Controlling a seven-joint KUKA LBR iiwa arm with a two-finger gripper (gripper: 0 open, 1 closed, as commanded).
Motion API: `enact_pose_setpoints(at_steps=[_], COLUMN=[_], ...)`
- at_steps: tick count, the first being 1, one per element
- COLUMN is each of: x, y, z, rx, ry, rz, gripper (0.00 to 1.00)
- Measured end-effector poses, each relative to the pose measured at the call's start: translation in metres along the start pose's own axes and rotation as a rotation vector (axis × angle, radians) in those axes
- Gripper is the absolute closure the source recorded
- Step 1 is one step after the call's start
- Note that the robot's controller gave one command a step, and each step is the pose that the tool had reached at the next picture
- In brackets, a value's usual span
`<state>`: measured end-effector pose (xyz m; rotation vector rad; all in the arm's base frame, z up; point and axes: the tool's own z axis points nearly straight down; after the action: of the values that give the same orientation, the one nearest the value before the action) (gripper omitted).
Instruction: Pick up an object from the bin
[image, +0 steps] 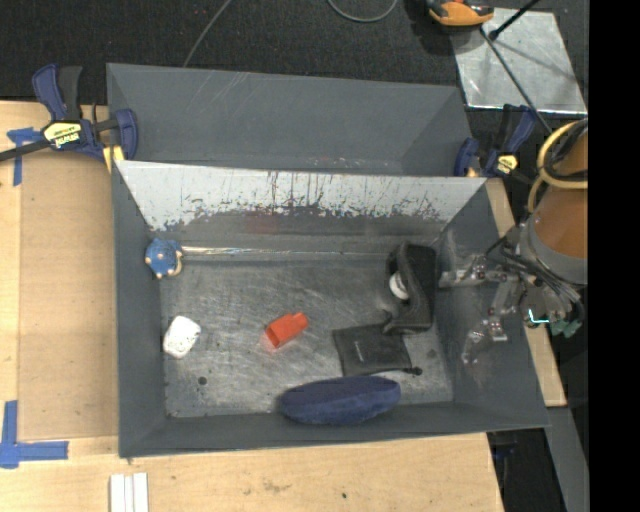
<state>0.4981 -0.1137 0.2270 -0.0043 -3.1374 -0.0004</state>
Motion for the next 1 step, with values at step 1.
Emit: enact_pose_setpoints(at_steps=[1], x=[0.0068], y=[0.0346], z=[0.1544], rx=[0.001], ry=[-0.025], rz=[0.049], gripper=[0.0])
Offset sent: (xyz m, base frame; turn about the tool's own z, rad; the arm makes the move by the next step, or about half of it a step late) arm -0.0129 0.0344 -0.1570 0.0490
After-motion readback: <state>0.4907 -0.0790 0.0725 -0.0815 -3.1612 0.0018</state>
